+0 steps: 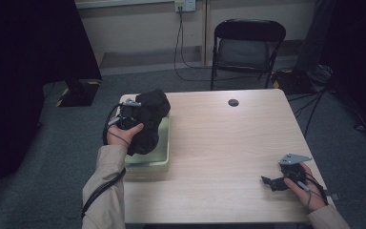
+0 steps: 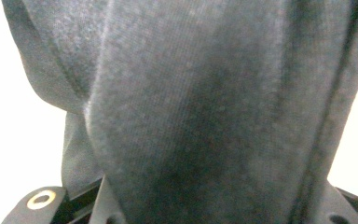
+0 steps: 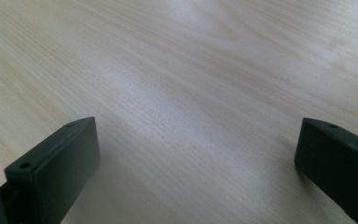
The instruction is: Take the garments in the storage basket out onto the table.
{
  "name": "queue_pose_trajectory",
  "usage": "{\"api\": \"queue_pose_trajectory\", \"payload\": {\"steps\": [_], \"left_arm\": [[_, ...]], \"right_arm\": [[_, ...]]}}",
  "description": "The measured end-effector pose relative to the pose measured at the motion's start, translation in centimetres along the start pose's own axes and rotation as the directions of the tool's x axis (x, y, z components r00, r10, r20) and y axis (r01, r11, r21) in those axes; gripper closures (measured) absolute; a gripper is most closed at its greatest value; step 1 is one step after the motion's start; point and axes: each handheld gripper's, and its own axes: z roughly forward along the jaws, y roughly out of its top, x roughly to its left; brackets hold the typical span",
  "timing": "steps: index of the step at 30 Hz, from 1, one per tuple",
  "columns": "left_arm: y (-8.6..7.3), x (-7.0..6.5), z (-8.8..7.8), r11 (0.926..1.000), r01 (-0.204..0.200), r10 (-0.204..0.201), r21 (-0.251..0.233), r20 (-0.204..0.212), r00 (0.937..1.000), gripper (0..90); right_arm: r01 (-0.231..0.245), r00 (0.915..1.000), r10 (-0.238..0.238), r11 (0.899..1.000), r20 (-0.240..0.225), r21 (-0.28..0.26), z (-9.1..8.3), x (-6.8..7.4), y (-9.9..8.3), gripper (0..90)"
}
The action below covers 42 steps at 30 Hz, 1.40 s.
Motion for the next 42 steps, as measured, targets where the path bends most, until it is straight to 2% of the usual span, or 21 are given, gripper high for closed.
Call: {"api": "queue_pose_trajectory", "payload": {"steps": [12, 18, 25, 35, 42], "left_arm": [[1.5, -1.7, -0.9, 0.9982, -0.043, 0.044, -0.043, 0.044, 0.9981, 60.6], [2.2, -2.8, -1.2, 0.9956, -0.065, 0.070, -0.067, 0.077, 0.9946, 60.6], [2.9, -3.9, -1.5, 0.9932, -0.073, 0.083, -0.091, 0.113, 0.9901, 60.8], [3.8, -5.4, -1.5, 0.9890, -0.090, 0.108, -0.117, 0.160, 0.9811, 60.8], [4.2, -6.6, -1.0, 0.9864, -0.103, 0.127, -0.128, 0.195, 0.9726, 60.8]], "right_arm": [[0.000, 1.0000, 0.000, 1.000, 0.000, 0.000, 0.0, 0.0, 0.0, 0.0], [0.000, 1.0000, 0.000, 1.000, 0.000, 0.000, 0.0, 0.0, 0.0, 0.0], [0.000, 1.0000, 0.000, 1.000, 0.000, 0.000, 0.0, 0.0, 0.0, 0.0], [0.000, 1.0000, 0.000, 1.000, 0.000, 0.000, 0.0, 0.0, 0.0, 0.0], [0.000, 1.0000, 0.000, 1.000, 0.000, 0.000, 0.0, 0.0, 0.0, 0.0]]}}
